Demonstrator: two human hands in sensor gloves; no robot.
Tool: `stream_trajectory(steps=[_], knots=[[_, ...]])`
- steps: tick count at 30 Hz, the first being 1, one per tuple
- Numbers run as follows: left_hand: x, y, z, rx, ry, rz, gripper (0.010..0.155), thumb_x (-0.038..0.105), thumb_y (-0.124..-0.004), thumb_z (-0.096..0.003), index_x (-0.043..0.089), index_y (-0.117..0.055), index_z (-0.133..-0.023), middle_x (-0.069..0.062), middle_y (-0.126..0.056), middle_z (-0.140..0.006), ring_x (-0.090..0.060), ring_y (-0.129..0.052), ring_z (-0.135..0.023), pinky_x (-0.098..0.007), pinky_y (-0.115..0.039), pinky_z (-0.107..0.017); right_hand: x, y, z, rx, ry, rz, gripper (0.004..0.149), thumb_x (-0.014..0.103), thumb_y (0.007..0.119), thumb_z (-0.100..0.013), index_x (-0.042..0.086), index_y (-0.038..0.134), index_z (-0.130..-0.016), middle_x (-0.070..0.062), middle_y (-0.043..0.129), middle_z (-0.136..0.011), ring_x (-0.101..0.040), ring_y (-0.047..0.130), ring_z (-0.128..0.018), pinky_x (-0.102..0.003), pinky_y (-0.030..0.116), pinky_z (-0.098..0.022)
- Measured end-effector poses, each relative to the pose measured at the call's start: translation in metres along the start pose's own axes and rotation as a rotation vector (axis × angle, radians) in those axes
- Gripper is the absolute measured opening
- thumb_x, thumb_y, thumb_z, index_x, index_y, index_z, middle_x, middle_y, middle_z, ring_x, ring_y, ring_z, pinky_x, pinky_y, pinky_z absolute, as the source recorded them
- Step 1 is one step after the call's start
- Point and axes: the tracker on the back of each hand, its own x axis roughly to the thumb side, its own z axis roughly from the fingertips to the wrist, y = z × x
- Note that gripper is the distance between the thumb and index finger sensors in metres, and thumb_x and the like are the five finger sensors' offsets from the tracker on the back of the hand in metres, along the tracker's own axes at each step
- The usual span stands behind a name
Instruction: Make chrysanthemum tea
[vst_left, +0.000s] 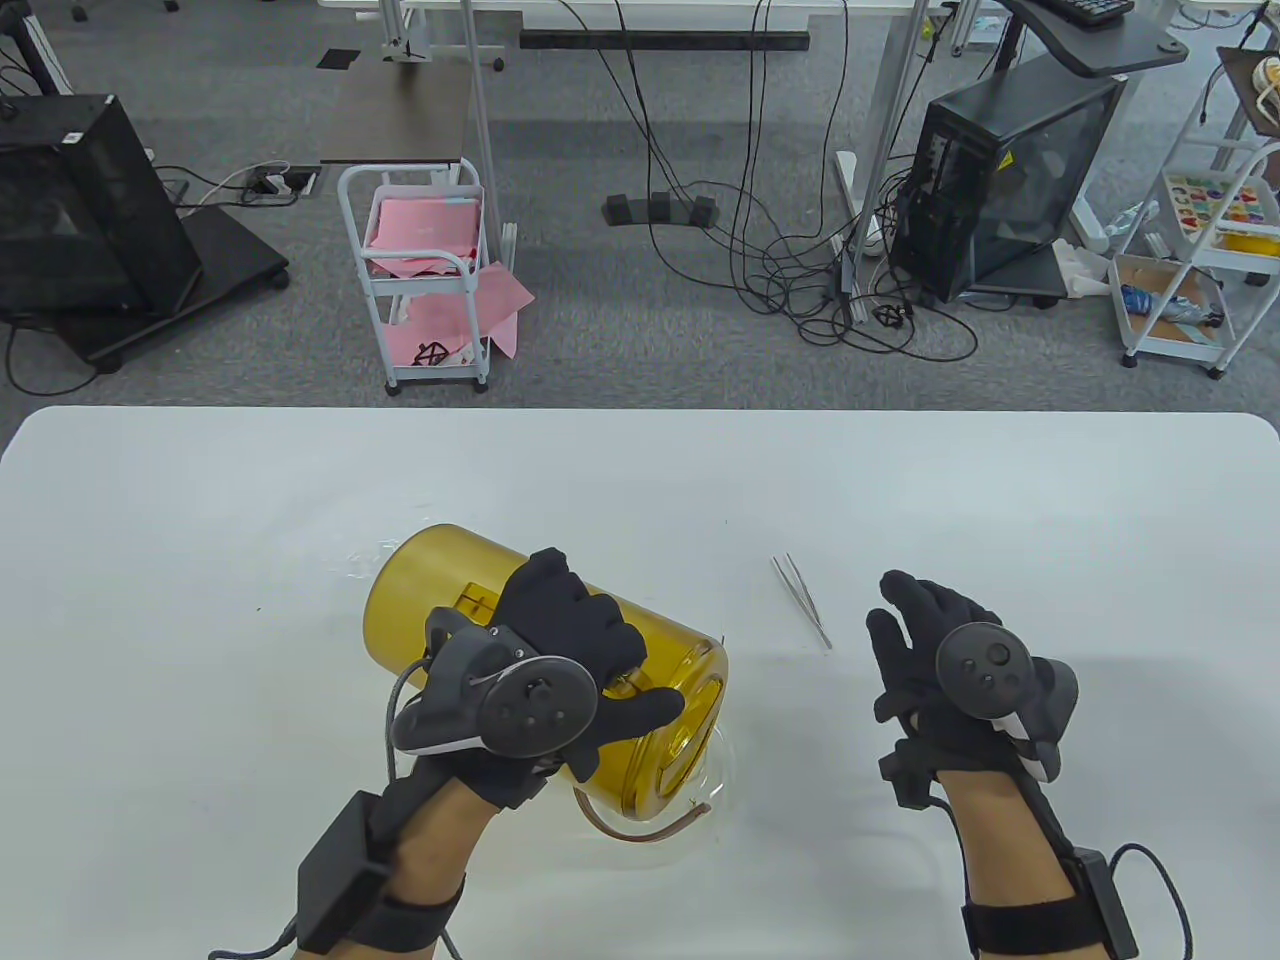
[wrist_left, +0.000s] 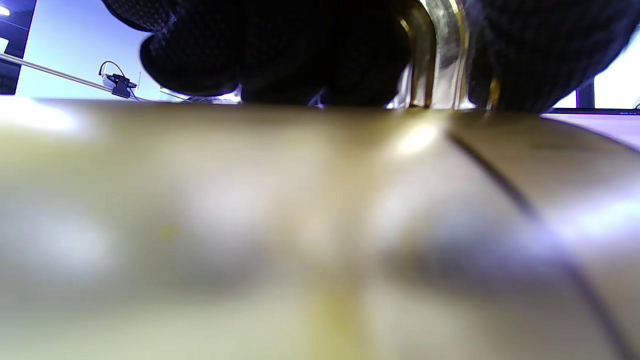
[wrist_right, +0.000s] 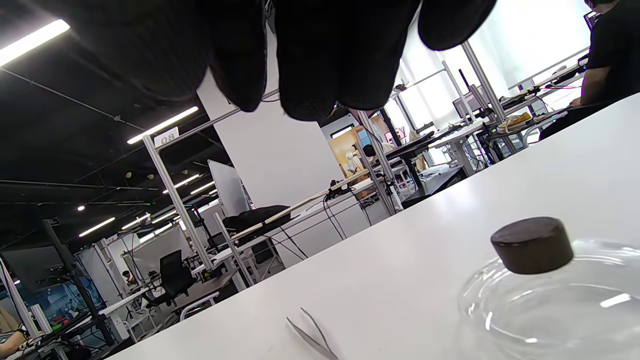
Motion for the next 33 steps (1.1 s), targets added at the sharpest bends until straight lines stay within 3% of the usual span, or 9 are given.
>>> stream_trajectory(steps=[22, 33], knots=[[-0.006, 0.0, 0.001, 0.003, -0.001, 0.031, 0.052, 0.072, -0.088, -0.0458, 0.024, -0.098, -0.06, -0.004, -0.1, -0.054, -0.036, -0.09, -0.059, -0.072, -0.046, -0.076, 0.007, 0.0, 0.003, -0.017, -0.022, 0.049, 0.053, 0.05, 0.074, -0.057, 0.029, 0.072, -0.105, -0.008, 0.073, -0.104, -0.041, 0.073, -0.1, -0.069, 0.049, -0.071], [-0.004, 0.0, 0.0, 0.0, 0.007, 0.018, 0.052, 0.072, -0.088, -0.0461, 0.024, -0.098, -0.06, -0.004, -0.1, -0.054, -0.036, -0.09, -0.059, -0.073, -0.046, -0.076, 0.009, 0.01, 0.002, 0.036, -0.053, 0.014, 0.053, 0.05, 0.074, -0.057, 0.029, 0.072, -0.105, -0.008, 0.073, -0.104, -0.041, 0.073, -0.1, -0.069, 0.049, -0.071]])
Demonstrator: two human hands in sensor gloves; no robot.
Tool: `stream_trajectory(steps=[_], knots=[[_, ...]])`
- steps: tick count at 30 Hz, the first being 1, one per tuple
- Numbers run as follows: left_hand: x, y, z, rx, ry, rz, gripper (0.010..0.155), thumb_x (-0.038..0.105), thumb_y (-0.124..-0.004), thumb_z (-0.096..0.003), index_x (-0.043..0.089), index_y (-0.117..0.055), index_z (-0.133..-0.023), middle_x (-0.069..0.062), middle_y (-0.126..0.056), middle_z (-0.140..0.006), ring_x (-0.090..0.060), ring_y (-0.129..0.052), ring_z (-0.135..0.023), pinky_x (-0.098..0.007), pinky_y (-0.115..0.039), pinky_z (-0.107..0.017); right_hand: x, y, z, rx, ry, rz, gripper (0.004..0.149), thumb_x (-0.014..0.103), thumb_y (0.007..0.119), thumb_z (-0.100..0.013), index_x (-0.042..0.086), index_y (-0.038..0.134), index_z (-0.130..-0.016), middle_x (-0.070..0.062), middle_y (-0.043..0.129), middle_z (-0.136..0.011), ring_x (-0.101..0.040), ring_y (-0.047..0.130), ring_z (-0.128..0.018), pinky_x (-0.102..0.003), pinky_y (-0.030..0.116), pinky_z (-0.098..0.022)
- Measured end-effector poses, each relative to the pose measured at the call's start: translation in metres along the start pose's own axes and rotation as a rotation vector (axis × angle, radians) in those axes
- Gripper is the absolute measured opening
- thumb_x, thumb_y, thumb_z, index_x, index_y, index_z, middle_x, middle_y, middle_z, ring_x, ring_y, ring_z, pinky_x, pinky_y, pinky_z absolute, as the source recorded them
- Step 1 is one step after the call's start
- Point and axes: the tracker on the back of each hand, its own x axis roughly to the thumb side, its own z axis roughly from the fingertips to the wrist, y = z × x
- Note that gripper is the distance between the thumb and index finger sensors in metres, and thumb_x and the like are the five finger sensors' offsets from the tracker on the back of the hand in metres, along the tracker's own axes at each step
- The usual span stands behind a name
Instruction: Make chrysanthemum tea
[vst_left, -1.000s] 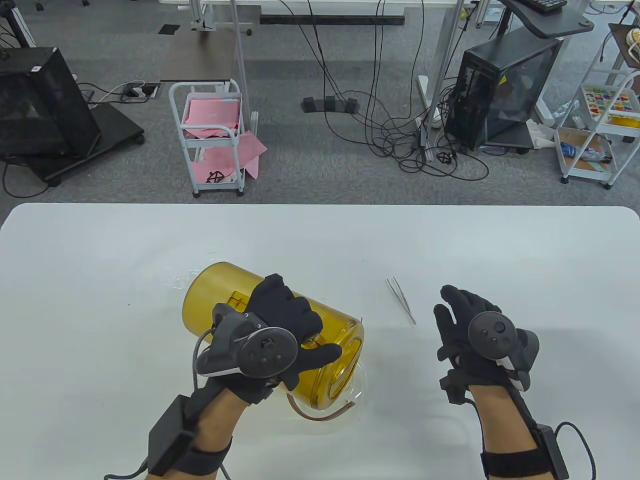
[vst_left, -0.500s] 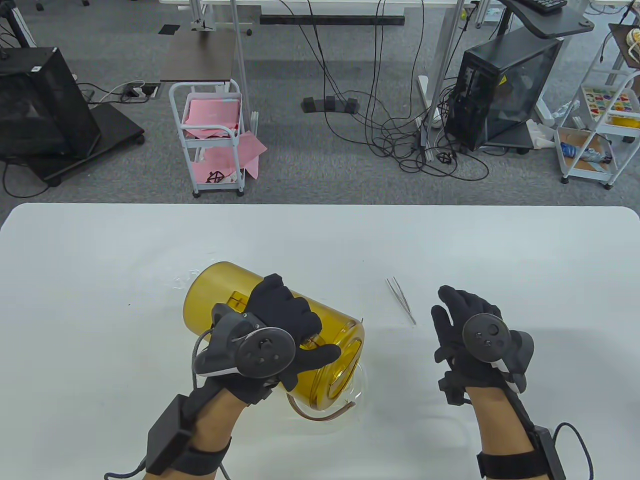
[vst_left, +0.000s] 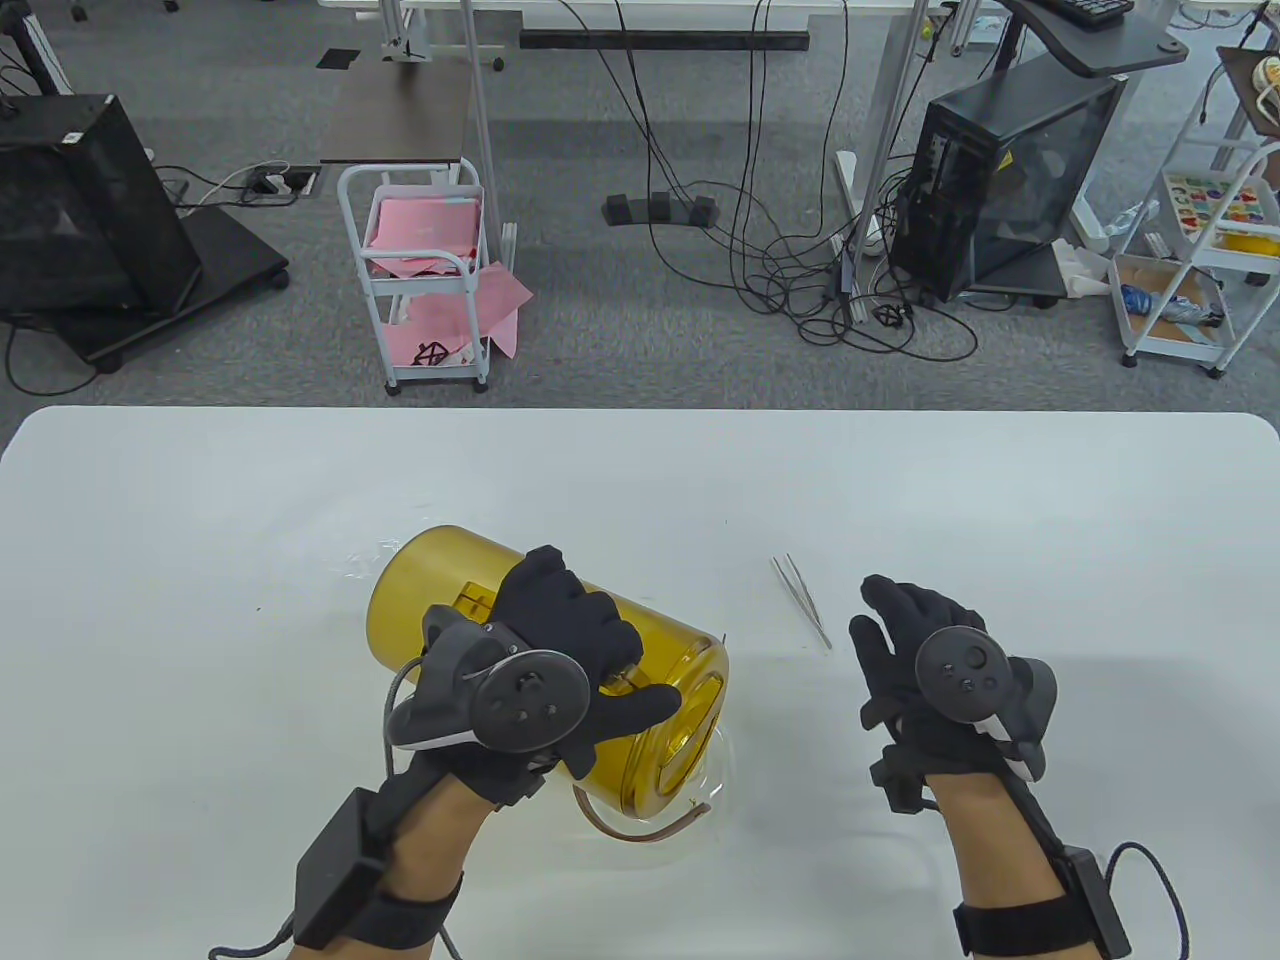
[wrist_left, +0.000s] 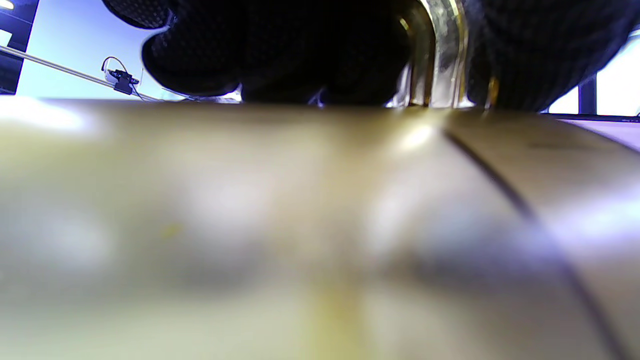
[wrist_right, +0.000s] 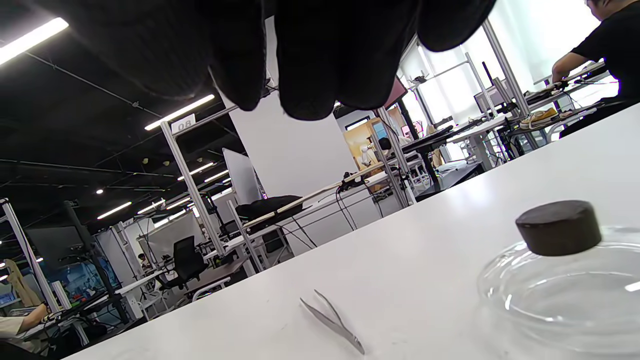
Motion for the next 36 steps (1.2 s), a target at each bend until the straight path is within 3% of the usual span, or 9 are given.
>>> stream_trajectory(steps=[36], knots=[[0.0, -0.001, 0.0, -0.011, -0.005, 0.005, 0.051, 0.072, -0.088, -0.0462, 0.023, -0.097, -0.06, -0.004, -0.1, -0.054, -0.036, -0.089, -0.06, -0.073, -0.044, -0.076, 0.009, 0.002, 0.002, -0.003, -0.016, 0.031, 0.053, 0.05, 0.074, -0.057, 0.03, 0.072, -0.105, -0.008, 0.073, -0.104, -0.041, 0.074, -0.099, -0.068, 0.05, -0.071]])
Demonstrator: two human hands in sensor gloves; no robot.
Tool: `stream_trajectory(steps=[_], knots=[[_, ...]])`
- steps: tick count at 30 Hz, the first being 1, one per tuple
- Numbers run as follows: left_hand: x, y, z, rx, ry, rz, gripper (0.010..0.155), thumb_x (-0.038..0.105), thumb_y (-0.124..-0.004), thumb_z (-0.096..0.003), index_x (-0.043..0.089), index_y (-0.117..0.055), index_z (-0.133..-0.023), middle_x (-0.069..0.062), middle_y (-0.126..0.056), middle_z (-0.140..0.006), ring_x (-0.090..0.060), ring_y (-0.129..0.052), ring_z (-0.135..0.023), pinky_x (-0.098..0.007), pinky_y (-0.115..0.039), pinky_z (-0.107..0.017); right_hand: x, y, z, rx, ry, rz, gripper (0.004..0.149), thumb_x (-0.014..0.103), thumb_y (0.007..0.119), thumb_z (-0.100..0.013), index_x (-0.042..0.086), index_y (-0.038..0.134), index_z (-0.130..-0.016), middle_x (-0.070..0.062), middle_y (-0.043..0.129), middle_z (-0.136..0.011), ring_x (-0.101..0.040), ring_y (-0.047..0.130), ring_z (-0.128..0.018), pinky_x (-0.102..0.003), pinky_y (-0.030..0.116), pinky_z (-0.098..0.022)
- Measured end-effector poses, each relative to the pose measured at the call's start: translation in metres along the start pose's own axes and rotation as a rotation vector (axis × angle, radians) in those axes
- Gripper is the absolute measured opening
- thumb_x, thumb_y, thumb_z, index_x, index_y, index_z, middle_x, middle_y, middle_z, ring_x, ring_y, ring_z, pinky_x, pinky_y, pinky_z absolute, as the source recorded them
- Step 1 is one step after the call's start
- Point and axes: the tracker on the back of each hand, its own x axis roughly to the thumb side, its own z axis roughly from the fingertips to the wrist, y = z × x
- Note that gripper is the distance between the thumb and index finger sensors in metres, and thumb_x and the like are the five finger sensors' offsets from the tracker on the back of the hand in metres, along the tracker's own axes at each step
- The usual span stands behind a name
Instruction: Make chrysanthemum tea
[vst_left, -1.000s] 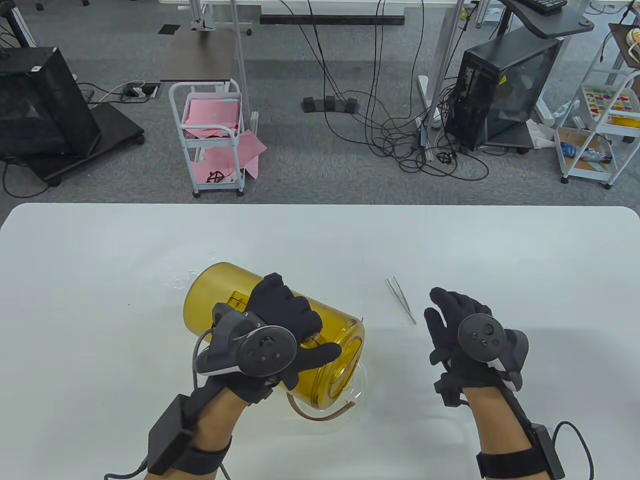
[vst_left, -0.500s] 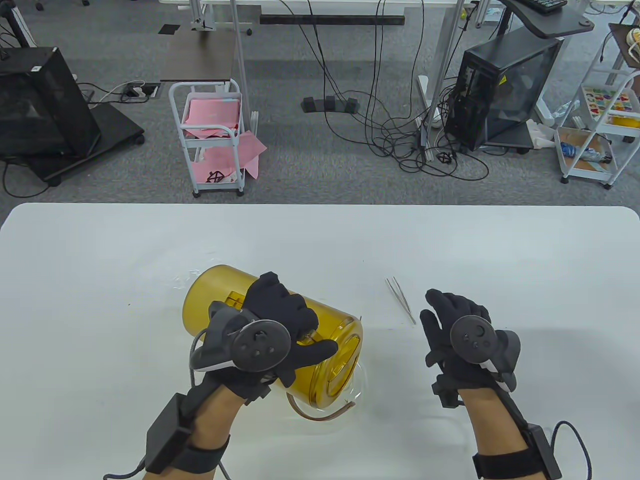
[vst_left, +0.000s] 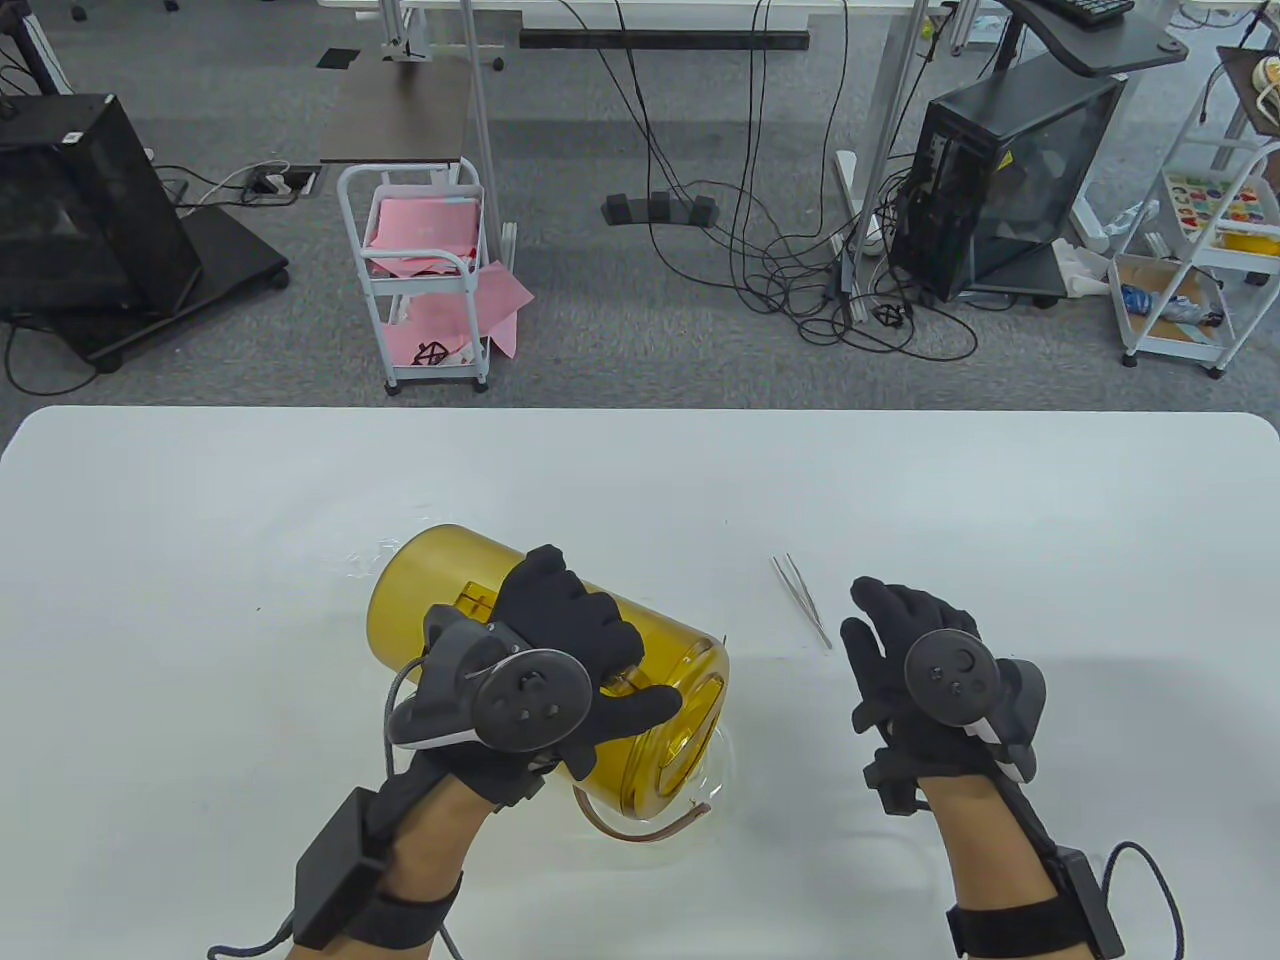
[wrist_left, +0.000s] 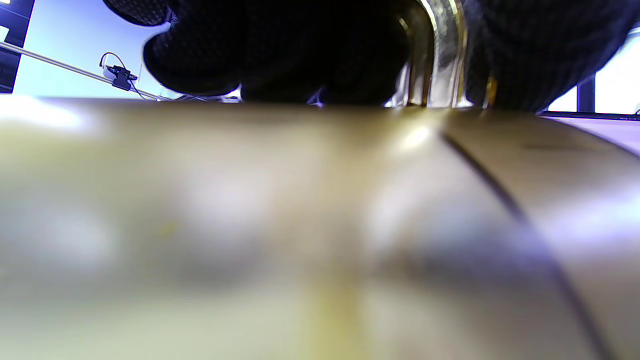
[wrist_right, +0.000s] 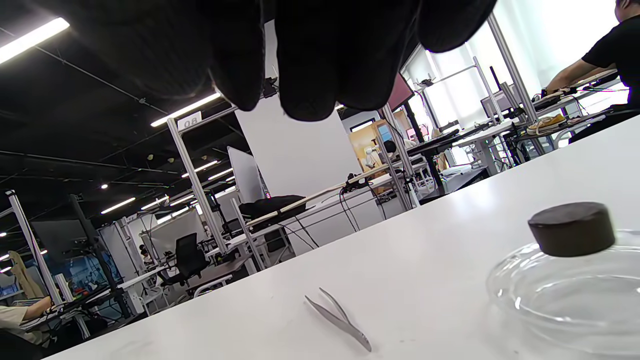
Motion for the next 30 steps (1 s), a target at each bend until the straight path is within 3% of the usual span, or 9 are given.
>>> stream_trajectory(steps=[30], knots=[[0.0043, -0.0005, 0.0008, -0.002, 0.0, -0.011, 0.052, 0.072, -0.088, -0.0465, 0.023, -0.097, -0.06, -0.004, -0.099, -0.055, -0.036, -0.089, -0.061, -0.074, -0.044, -0.076, 0.0022, 0.0003, -0.0014, 0.031, -0.018, 0.024, 0.05, 0.049, 0.073, -0.057, 0.031, 0.074, -0.104, -0.009, 0.073, -0.105, -0.041, 0.073, -0.099, -0.068, 0.05, -0.071]])
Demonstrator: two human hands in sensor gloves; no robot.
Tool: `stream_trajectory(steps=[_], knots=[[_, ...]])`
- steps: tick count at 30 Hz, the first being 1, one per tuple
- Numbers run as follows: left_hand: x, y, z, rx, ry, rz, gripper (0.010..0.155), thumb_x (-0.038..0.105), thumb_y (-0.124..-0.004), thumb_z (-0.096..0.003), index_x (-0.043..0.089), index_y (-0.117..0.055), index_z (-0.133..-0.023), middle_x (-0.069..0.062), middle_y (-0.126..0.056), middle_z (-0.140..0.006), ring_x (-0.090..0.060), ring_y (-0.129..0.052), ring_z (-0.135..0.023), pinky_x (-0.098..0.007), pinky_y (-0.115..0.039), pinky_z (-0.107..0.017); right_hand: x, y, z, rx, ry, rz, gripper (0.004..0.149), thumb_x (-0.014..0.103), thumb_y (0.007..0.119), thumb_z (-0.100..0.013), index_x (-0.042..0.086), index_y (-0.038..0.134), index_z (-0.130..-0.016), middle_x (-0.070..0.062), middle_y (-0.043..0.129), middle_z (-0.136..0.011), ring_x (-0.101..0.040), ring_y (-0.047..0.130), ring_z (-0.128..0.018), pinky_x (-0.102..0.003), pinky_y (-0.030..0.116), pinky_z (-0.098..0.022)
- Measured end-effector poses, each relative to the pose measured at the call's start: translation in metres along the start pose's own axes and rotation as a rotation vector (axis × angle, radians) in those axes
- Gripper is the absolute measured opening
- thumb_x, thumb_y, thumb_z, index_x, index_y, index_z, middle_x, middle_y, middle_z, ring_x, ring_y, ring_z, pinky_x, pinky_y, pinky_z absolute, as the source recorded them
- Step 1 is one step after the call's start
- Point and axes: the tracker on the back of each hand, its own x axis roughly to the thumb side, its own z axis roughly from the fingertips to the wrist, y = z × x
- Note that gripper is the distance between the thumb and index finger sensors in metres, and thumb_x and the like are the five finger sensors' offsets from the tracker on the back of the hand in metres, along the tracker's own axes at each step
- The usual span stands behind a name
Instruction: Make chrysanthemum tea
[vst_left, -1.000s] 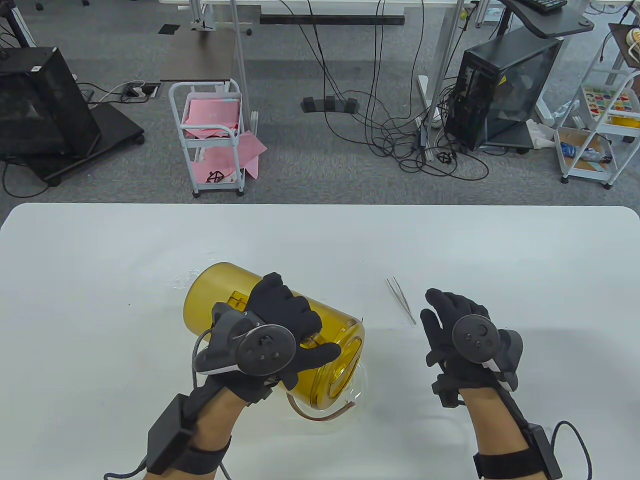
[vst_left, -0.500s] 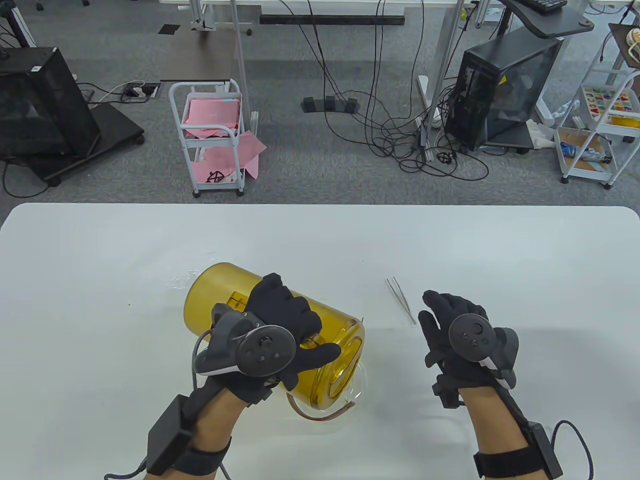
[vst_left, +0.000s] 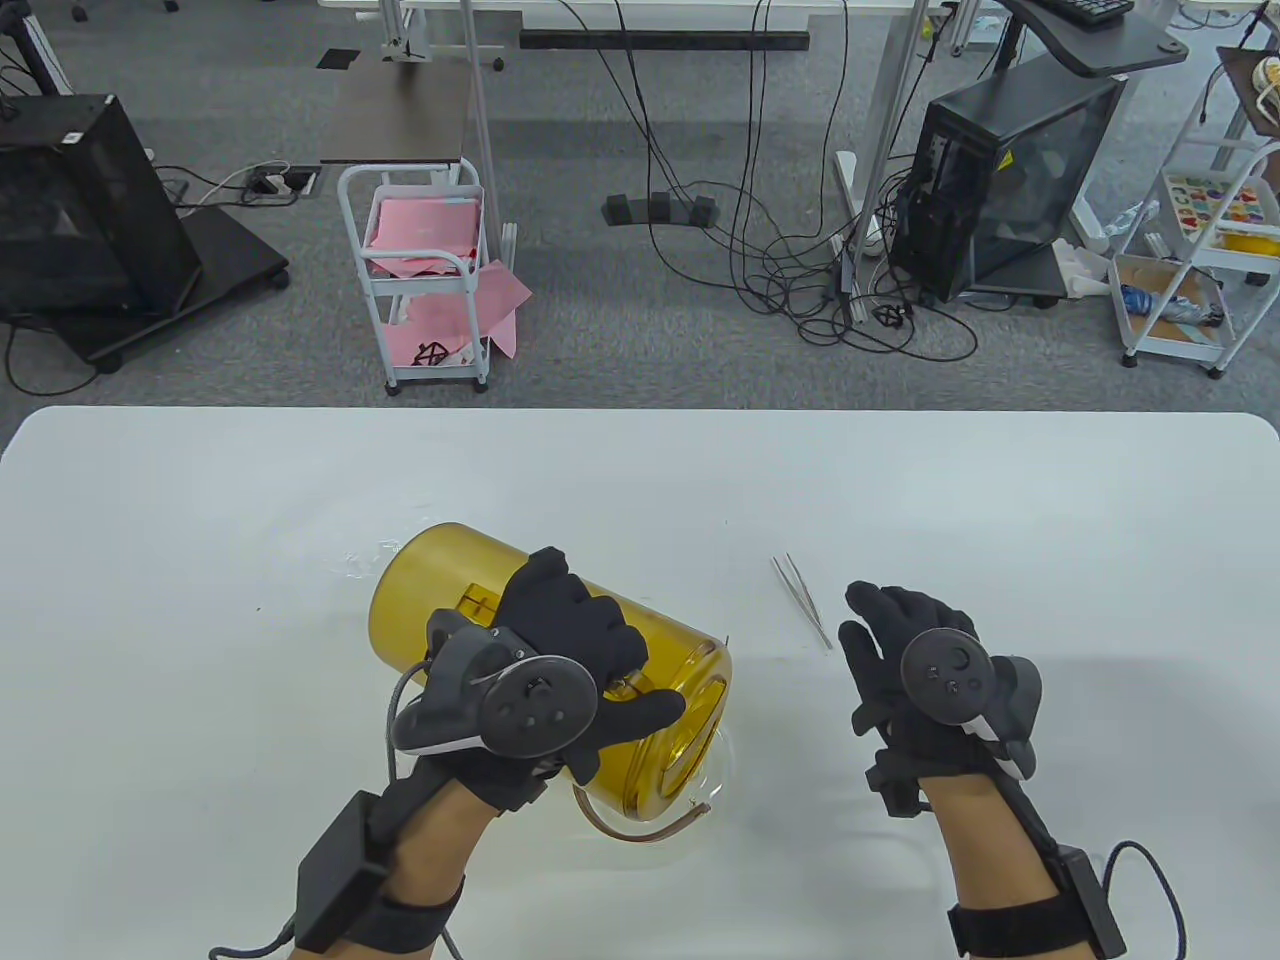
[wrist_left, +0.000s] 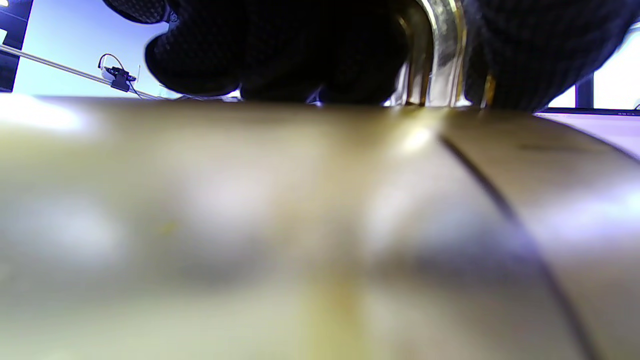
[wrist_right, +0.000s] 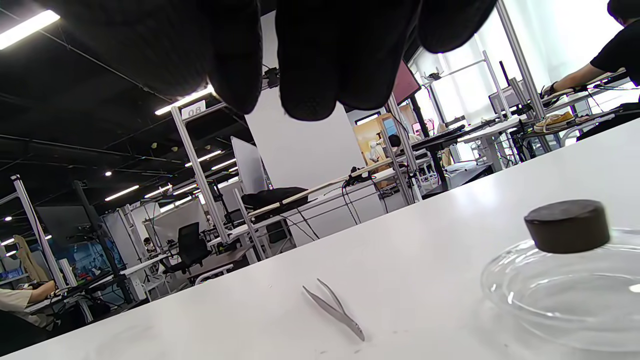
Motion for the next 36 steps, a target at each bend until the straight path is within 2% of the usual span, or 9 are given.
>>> stream_trajectory(steps=[36], knots=[[0.004, 0.0, -0.0001, -0.008, -0.004, -0.015, 0.051, 0.072, -0.088, -0.0467, 0.023, -0.097, -0.061, -0.004, -0.099, -0.055, -0.036, -0.089, -0.061, -0.074, -0.043, -0.076, -0.0023, -0.0002, -0.0009, 0.023, 0.006, 0.003, 0.05, 0.049, 0.074, -0.057, 0.032, 0.075, -0.103, -0.009, 0.073, -0.104, -0.041, 0.073, -0.099, -0.068, 0.051, -0.07]])
